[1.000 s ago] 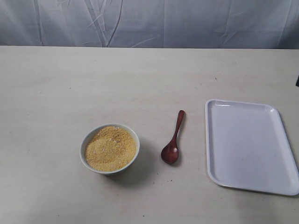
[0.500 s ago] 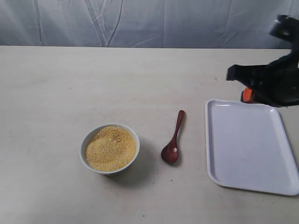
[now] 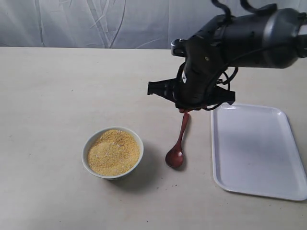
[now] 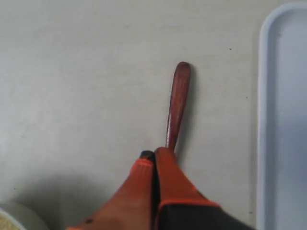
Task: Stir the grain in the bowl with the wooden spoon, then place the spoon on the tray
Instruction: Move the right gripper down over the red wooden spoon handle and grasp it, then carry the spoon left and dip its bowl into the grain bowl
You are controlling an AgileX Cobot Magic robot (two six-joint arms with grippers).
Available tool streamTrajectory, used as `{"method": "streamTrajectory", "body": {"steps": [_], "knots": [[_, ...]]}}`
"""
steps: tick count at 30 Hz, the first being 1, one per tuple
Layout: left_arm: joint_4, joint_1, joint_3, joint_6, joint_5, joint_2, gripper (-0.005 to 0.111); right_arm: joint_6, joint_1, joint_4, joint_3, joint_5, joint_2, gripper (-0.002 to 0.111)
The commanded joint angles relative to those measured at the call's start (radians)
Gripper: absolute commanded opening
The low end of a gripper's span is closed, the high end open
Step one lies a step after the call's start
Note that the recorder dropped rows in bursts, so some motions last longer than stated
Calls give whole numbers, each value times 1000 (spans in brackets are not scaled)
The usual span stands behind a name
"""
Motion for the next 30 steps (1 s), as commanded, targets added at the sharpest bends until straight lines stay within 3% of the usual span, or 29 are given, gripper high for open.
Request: {"method": "streamTrajectory", "body": {"steps": [1, 4, 10, 12, 23, 24, 25, 27, 30], "knots": [[-2, 0, 5, -1, -12, -5, 0, 61, 1, -27, -74, 34, 102, -1], [-2, 0, 5, -1, -12, -5, 0, 83, 1, -27, -86, 32, 135, 2], [-2, 0, 5, -1, -12, -5, 0, 115, 2, -43, -88, 24, 176, 34], [-2, 0, 5, -1, -12, -5, 0, 129, 2, -51, -88, 24, 185, 37], [-2, 0, 5, -1, -12, -5, 0, 192, 0, -93, -88, 16, 263, 35], [0, 0, 5, -1, -12, -5, 0, 192, 0, -93, -88, 19, 263, 32], [0, 0, 5, -1, -12, -5, 0, 192, 0, -93, -88, 24, 261, 16], [0, 0, 5, -1, -12, -5, 0, 192, 0, -89, -88, 24, 239, 0], [0, 0, 5, -1, -12, -5, 0, 185, 0, -89, -88, 23, 160, 0]]}}
